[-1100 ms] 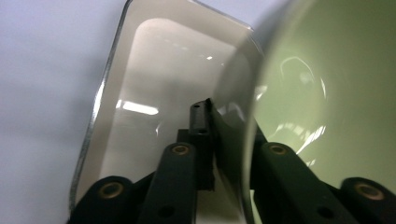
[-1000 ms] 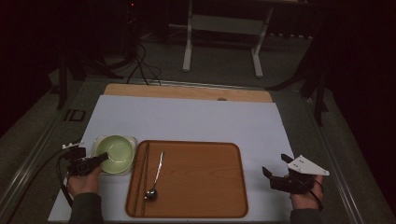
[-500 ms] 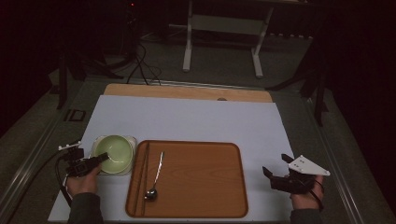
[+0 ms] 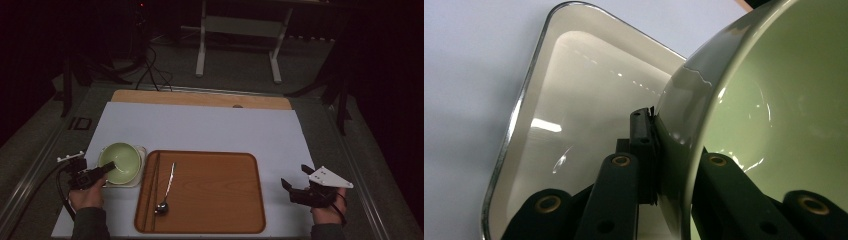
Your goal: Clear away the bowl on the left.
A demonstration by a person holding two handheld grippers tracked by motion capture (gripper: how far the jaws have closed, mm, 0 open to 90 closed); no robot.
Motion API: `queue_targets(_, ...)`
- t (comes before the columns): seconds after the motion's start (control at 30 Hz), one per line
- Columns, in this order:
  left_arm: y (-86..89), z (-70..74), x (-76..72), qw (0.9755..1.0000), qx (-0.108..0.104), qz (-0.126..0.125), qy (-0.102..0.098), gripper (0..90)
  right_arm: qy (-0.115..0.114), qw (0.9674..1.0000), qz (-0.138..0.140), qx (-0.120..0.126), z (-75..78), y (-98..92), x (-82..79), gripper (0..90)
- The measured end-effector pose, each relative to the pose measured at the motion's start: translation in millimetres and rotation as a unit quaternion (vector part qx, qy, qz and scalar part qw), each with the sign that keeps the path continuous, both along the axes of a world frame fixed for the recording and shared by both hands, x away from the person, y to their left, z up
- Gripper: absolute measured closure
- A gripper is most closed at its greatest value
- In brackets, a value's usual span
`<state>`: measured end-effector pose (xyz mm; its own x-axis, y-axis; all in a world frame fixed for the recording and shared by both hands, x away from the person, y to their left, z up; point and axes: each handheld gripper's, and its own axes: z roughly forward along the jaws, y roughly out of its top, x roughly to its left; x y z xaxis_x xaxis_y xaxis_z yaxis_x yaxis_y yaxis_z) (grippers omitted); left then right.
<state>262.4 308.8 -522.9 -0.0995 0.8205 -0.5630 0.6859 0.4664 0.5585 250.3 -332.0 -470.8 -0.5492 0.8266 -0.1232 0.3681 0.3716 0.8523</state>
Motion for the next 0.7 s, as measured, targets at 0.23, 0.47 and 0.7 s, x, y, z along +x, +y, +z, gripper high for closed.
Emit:
queue_targets(0.23, -4.5, 9.6, -1.3, 0.9998, -0.007, -0.011, -0.018, 85.0, 0.0, 1.0, 0.0, 0.002, 0.1, -0.2, 0.1, 14.1)
queue_targets(0.47, -14.6, 25.1, -1.1, 0.9989, 0.002, -0.033, -0.032, 84.9, 0.0, 1.0, -0.002, 0.003, 0.1, -1.1, 0.0, 14.1)
queue_targets(0.7, -27.3, 45.4, -0.8, 0.9971, 0.016, -0.056, -0.05, 84.9, 0.0, 1.0, -0.003, 0.004, 0.1, -1.2, -0.2, 14.1)
